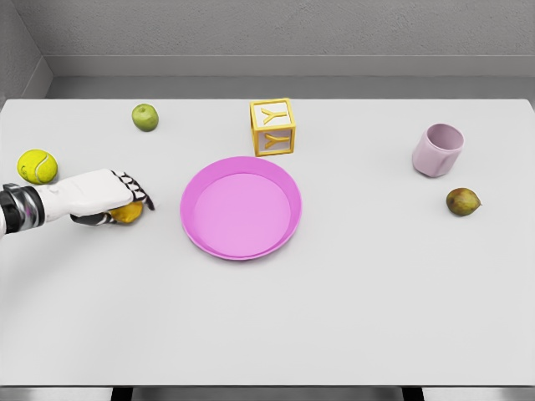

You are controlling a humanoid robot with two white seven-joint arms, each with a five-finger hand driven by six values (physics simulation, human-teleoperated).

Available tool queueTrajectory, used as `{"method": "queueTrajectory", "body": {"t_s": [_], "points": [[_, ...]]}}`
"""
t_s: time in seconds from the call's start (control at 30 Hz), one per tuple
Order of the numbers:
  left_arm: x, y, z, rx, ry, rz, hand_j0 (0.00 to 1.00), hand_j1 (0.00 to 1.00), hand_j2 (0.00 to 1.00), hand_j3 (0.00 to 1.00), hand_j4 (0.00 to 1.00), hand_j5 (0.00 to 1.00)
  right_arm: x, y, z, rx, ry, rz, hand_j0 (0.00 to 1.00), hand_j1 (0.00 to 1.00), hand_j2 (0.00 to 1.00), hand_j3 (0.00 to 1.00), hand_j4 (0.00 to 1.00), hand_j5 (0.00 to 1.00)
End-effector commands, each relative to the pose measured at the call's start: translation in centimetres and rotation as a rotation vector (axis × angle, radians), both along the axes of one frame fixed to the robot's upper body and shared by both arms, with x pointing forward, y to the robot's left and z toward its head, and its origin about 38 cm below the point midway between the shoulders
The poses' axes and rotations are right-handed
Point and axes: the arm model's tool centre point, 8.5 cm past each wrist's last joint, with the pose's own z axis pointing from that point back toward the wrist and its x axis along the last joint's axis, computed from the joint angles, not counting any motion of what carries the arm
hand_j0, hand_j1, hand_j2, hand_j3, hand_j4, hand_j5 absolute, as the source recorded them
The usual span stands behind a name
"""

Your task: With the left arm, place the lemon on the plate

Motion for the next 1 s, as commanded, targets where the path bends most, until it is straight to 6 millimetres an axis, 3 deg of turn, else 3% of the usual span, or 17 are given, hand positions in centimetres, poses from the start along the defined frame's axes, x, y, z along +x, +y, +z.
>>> {"method": "queueTrajectory", "body": {"t_s": [0.0,0.07,0.4,0.67,0.87,0.97], "points": [[0.0,0.0,0.0,0.002,0.003,0.0,0.55,0.55,0.55,0.55,0.55,0.55,0.0,0.0,0.0,0.0,0.0,0.0,1.0,1.0,1.0,1.0,1.0,1.0],[-0.1,-0.1,0.1,0.002,0.003,-0.003,0.49,0.49,0.49,0.49,0.49,0.49,0.0,0.0,0.0,0.0,0.0,0.0,1.0,1.0,1.0,1.0,1.0,1.0],[0.1,0.2,0.8,-0.03,-0.001,0.003,0.45,0.45,0.45,0.45,0.45,0.45,0.0,0.0,0.0,0.0,0.0,0.0,1.0,1.0,1.0,1.0,1.0,1.0],[0.6,0.7,4.5,-0.133,-0.039,0.003,0.45,0.45,0.45,0.45,0.45,0.45,0.0,0.0,0.0,0.0,0.0,0.0,1.0,1.0,1.0,1.0,1.0,1.0],[0.8,-1.4,6.4,-0.202,-0.072,-0.051,0.44,0.44,0.44,0.44,0.44,0.44,0.0,0.0,0.0,0.0,0.0,0.0,1.0,1.0,1.0,1.0,1.0,1.0],[1.3,-3.6,6.4,-0.234,-0.078,-0.087,0.44,0.44,0.44,0.44,0.44,0.44,0.0,0.0,0.0,0.0,0.0,0.0,1.0,1.0,1.0,1.0,1.0,1.0]]}}
